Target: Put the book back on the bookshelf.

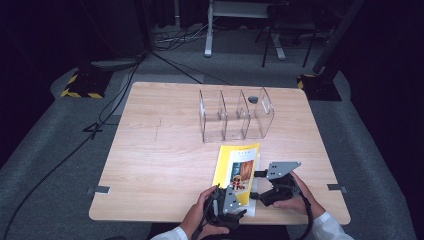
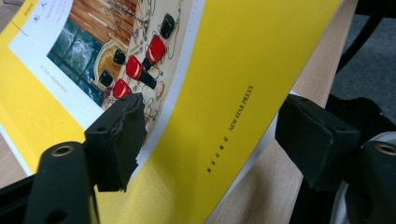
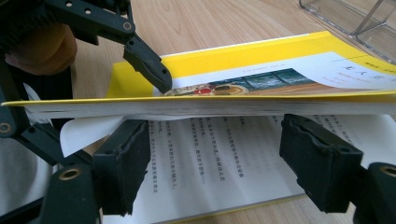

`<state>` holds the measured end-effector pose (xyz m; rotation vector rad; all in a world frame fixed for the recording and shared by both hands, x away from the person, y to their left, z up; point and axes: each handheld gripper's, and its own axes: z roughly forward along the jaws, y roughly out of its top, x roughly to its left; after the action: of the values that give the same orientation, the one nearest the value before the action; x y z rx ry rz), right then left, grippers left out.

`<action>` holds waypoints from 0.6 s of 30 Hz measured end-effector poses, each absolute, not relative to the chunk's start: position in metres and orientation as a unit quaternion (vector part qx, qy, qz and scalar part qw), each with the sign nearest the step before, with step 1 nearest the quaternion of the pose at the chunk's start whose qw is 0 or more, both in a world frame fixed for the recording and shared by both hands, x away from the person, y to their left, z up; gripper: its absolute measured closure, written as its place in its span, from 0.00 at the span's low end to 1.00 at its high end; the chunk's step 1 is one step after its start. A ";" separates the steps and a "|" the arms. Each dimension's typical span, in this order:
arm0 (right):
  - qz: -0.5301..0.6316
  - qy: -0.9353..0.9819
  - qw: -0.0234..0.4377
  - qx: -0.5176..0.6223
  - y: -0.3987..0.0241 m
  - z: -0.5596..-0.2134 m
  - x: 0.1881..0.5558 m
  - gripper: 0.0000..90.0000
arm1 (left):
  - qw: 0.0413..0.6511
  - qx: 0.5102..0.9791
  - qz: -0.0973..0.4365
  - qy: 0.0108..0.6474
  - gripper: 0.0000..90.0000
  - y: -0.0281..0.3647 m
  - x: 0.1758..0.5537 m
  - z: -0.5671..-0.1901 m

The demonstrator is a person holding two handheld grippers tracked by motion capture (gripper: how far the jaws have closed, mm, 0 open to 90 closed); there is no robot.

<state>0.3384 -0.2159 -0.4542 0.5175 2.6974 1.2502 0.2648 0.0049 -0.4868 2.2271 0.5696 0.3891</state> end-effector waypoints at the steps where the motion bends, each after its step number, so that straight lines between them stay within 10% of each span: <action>1: 0.413 0.892 0.062 0.171 -0.216 -0.454 0.338 0.28 | 0.393 0.878 0.158 0.224 0.34 0.005 0.265 -0.487; 18: 0.424 0.886 0.058 0.177 -0.231 -0.452 0.336 0.26 | 0.411 0.881 0.159 0.171 0.86 0.034 0.267 -0.467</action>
<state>0.3359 -0.2306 -0.4525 0.5350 2.6855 1.2863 0.2674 0.0340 -0.4671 2.2183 0.4292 0.4008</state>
